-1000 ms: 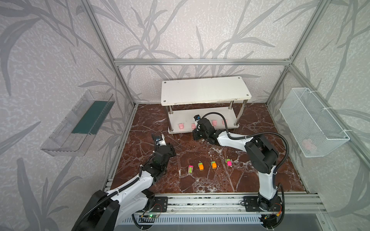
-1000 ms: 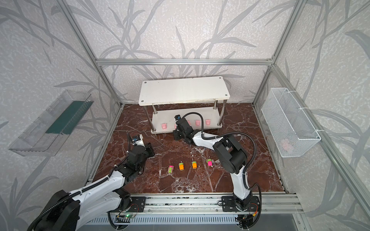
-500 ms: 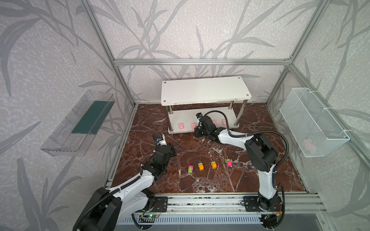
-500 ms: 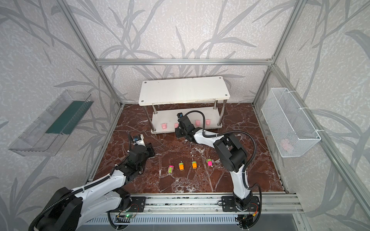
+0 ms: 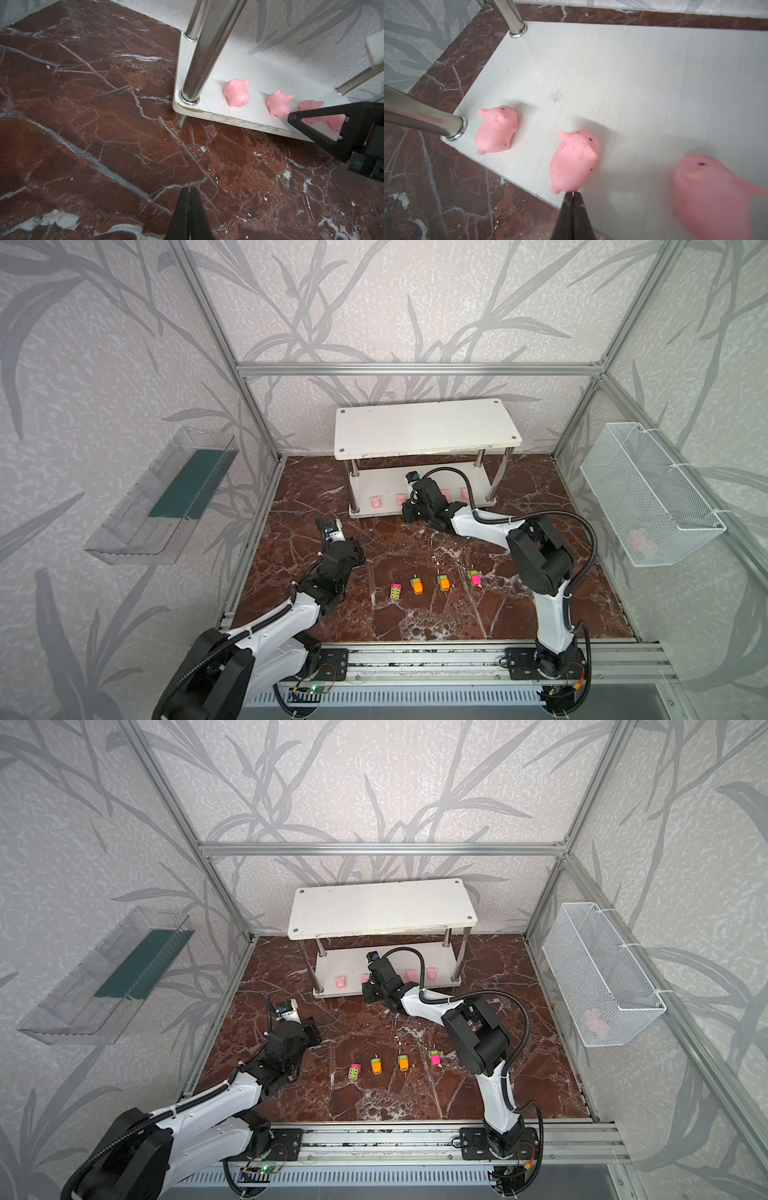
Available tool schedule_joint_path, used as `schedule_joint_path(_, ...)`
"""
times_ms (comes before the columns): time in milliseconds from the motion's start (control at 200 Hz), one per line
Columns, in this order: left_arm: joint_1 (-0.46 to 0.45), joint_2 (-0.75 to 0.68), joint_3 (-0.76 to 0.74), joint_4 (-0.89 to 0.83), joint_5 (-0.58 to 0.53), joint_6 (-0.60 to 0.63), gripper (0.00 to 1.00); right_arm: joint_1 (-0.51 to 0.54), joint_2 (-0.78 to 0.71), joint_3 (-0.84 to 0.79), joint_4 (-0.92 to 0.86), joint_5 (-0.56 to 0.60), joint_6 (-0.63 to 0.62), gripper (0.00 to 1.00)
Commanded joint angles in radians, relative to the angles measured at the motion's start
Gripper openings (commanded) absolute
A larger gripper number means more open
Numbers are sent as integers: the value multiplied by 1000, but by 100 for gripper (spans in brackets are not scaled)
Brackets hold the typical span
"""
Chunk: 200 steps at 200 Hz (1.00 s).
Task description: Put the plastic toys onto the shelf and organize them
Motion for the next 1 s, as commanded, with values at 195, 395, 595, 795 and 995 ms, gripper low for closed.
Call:
schedule_joint_path(195,7,15,3,33,9,-20,0,18,-169,-185,116,-85,-58,0)
schedule_joint_path(395,9,15,0,34,11,-23,0,69,-338,-344,143,-36,-107,0)
schedule_joint_path(595,11,-1,-5,30,11,-17,0,121,-643,-550,38,129,-118,0)
schedule_joint_path(795,12,4,-10,48,12,-14,0,129,-1013,-712,-278,319,-47,16)
schedule_joint_path(995,18,26,-3,71,14,-26,46,129,-1258,-822,-511,376,92,49)
